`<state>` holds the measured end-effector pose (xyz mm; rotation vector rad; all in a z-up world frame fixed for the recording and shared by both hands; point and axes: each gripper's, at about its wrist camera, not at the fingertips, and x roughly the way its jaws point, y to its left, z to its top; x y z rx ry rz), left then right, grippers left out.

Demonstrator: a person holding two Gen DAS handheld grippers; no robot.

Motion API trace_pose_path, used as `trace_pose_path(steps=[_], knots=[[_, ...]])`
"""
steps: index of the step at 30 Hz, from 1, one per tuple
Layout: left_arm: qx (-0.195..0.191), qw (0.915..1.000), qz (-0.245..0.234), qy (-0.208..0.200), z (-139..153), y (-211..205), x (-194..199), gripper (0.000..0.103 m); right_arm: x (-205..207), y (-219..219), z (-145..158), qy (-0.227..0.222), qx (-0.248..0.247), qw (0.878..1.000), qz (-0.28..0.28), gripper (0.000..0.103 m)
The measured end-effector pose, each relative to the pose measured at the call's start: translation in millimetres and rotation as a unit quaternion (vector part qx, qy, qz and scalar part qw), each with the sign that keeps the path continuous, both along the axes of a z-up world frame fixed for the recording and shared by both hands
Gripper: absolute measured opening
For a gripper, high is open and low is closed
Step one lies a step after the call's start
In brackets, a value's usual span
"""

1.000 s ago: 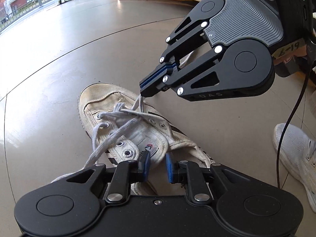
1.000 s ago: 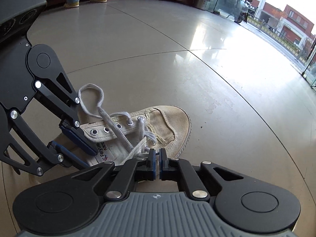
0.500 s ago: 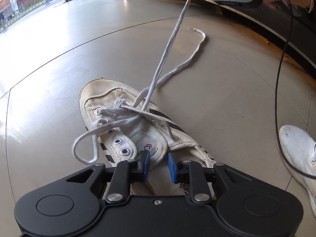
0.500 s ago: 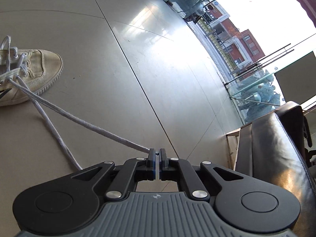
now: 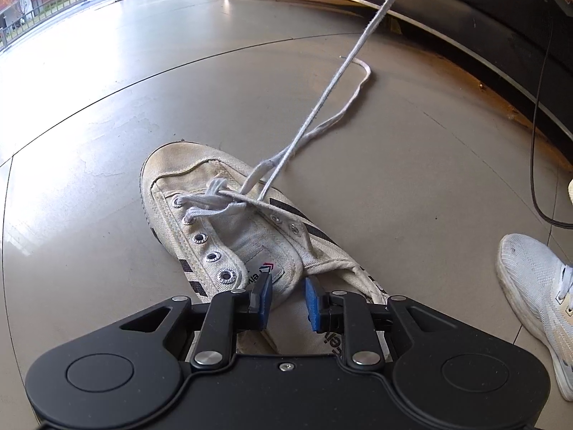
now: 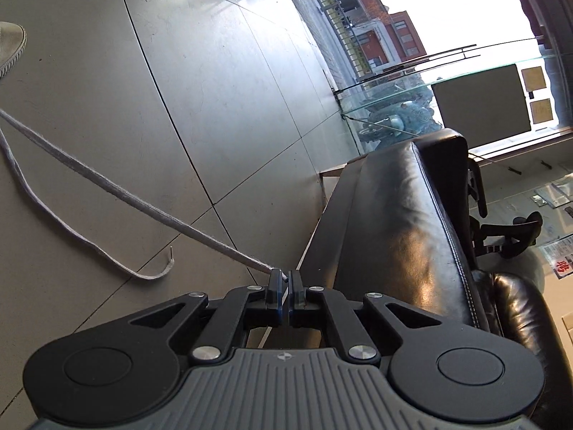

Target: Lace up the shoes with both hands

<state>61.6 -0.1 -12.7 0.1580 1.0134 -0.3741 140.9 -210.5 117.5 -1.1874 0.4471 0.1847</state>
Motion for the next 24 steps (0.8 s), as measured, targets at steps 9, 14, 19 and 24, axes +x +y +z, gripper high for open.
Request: trace_pose_path(steps=[9, 14, 19, 24], knots=[[-0.003, 1.0, -0.001, 0.003, 2.2, 1.4, -0.2, 0.02, -20.7, -19.8, -11.1, 0.031, -0.007, 0.998, -0.05, 0.003], [-0.032, 0.9992, 0.019, 0.018, 11.7, 10.7, 4.8, 0.02, -40.0, -33.3, -21.1, 0.054, -0.008, 0.996, -0.072, 0.003], [-0.031, 0.9986, 0.028, 0.032, 8.3, 13.4, 11.1, 0.02, -45.7, -44.8, -25.0, 0.066, -0.015, 0.994, -0.087, 0.003], [-0.035, 0.9983, 0.031, 0.034, 8.3, 14.2, 11.7, 0.02, -47.2, -49.6, -39.1, 0.088, -0.011, 0.99, -0.105, 0.003]])
